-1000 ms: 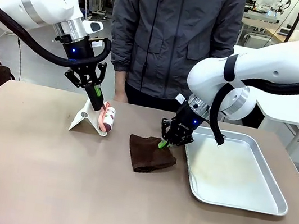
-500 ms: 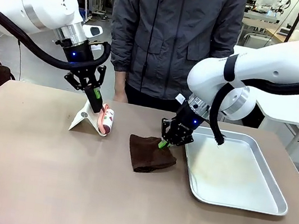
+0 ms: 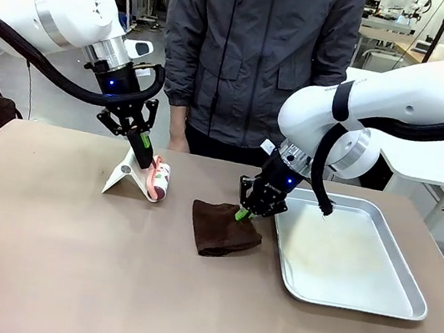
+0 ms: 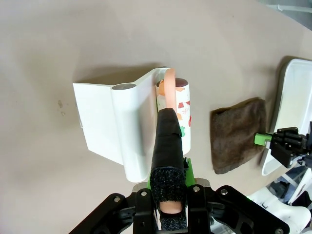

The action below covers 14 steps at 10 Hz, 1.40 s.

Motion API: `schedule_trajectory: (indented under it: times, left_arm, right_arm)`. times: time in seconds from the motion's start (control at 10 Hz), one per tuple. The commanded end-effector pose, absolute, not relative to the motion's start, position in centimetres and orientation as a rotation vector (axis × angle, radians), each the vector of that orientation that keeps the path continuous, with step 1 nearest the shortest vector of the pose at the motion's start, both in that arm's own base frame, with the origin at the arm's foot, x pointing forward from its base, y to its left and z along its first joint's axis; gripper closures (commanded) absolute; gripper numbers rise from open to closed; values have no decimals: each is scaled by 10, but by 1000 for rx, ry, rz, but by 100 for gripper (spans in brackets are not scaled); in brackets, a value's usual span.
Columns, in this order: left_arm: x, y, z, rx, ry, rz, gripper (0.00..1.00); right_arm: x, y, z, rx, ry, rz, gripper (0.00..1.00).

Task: Clean the surface of the table.
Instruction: Return the Lint Roller and towel to their original positions.

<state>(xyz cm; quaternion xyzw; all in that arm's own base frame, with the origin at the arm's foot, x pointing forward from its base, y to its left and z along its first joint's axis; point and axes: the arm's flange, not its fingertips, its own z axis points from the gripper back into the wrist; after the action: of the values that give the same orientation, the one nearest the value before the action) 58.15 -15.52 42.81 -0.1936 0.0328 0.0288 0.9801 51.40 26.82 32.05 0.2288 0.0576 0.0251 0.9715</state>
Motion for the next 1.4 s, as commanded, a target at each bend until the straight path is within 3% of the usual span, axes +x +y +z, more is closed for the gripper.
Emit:
schedule_trajectory:
  times: [0.0, 0.1, 0.2, 0.3, 0.4, 0.5, 0.6, 1.3]
  left_arm:
    - [581, -154, 424, -341, 38, 76, 78]
    - [580, -154, 424, -336, 38, 74, 78]
    - [580, -153, 424, -335, 41, 73, 21]
    - [580, -153, 424, -327, 40, 68, 21]
    - [579, -151, 426, -329, 33, 70, 0]
    - [578, -150, 428, -328, 26, 72, 17]
    - [577, -148, 429, -332, 23, 74, 0]
    - [577, -145, 431, -348, 36, 66, 0]
  right_arm:
    - [514, 268, 320, 462, 116, 51, 92]
    - [514, 267, 320, 465, 128, 62, 92]
    - [513, 267, 321, 488, 139, 71, 59]
    - [513, 266, 321, 497, 148, 88, 38]
    - [513, 265, 320, 502, 150, 88, 4]
    - [513, 265, 319, 507, 153, 89, 0]
    - [514, 265, 319, 508, 155, 92, 0]
    - [516, 264, 317, 524, 172, 84, 0]
